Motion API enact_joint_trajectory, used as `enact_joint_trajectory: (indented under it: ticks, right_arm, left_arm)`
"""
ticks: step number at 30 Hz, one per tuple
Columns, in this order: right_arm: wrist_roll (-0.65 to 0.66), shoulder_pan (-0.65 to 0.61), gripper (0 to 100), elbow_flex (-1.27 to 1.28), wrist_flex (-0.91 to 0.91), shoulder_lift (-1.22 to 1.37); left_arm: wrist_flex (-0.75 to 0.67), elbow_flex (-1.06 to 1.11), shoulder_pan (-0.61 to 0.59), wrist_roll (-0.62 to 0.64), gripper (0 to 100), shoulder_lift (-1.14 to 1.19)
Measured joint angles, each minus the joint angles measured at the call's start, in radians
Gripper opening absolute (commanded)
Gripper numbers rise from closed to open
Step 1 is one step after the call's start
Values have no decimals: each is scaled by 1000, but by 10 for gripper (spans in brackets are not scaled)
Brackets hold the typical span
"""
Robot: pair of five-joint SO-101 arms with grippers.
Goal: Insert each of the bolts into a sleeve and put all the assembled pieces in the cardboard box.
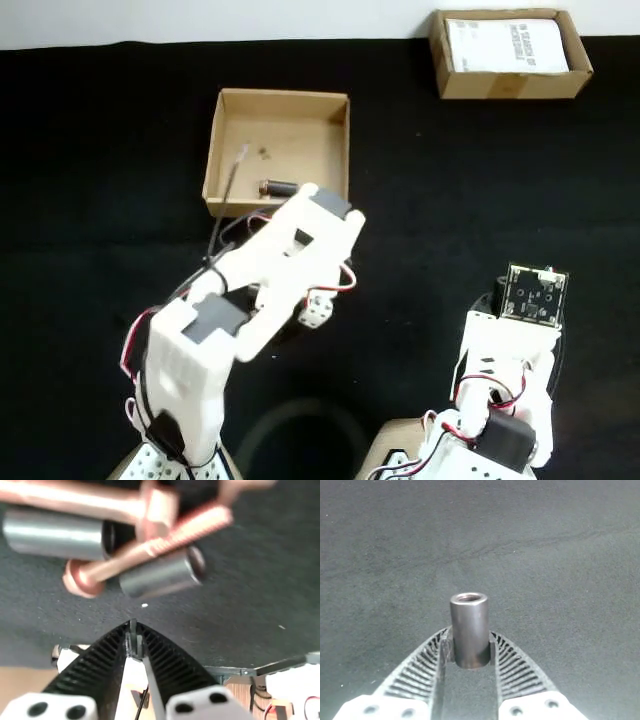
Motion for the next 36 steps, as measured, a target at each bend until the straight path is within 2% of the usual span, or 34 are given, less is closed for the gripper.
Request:
enact_joint_trajectory:
  ticks: [20,27,36]
  right_arm:
    - [0,0,8,0,0,0]
    - [0,0,8,0,0,0]
    - [0,-101,8,0,0,0]
  left_arm:
    - [-364,2,-181,52,8,49]
    - [-480,2,-226,184,8,-57]
    - [-545,21,-249,206,8,-328]
